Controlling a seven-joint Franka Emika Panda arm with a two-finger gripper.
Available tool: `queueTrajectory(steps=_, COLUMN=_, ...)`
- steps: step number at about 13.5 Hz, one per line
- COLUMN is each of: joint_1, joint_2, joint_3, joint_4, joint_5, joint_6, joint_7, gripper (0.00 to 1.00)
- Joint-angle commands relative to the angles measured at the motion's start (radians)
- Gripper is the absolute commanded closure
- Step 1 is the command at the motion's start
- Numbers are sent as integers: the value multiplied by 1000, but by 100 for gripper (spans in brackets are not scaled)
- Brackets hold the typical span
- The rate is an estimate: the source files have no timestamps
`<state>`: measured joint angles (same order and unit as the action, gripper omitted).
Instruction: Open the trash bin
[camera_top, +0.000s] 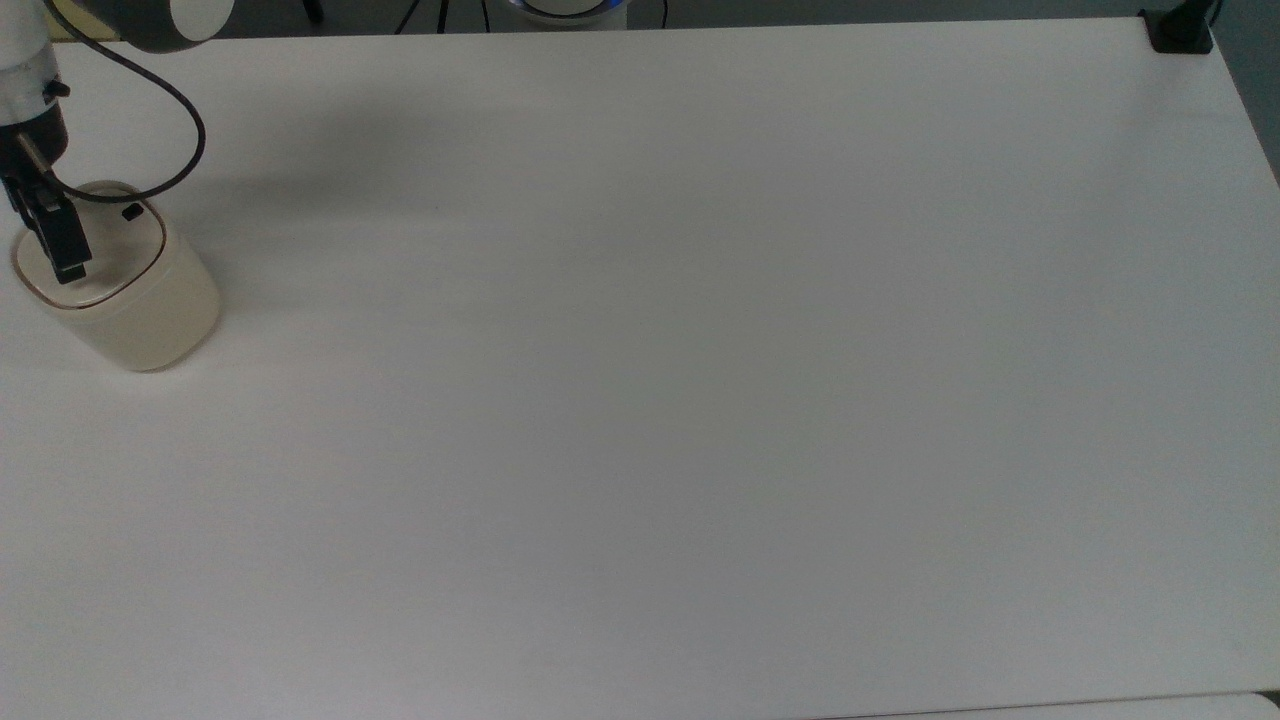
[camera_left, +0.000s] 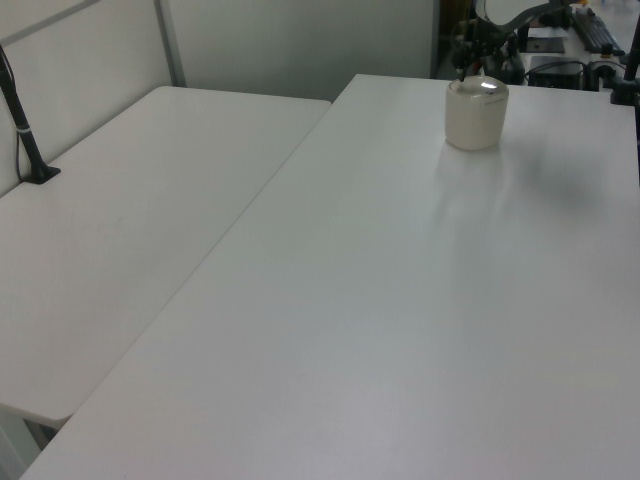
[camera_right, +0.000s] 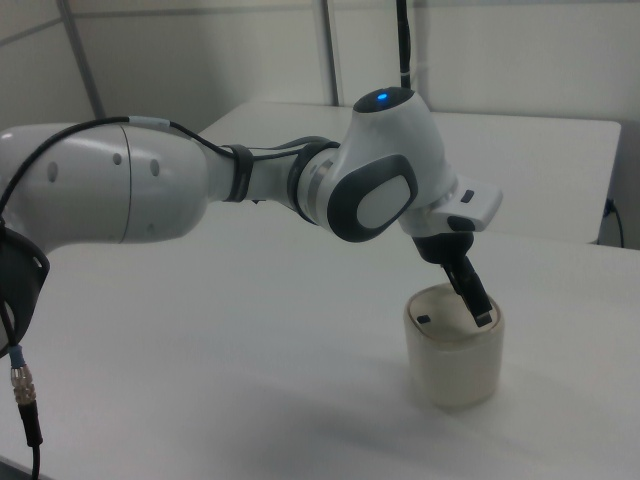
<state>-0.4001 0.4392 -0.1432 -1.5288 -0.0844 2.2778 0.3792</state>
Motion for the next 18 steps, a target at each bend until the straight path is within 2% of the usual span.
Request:
queueTrajectory(steps=1, joint_1=23, joint_2=0, joint_3=1, joint_4=-1, joint_5=2, joint_6=28, joint_7=6, gripper=0)
queueTrajectory(steps=8, joint_1=32, joint_2=0, joint_3=1, joint_4=-19, joint_5=0, joint_6=19, joint_7=-134, gripper=0)
queueTrajectory(steps=15, joint_1=30, joint_2=16, joint_3=1, joint_4=-42, joint_5=3, joint_6=17, joint_7=-122, gripper=0)
queueTrajectory(steps=18, joint_1=33, joint_2=21, joint_3=1, joint_4=-42, joint_5=17, joint_6=17, joint_7=-59, gripper=0)
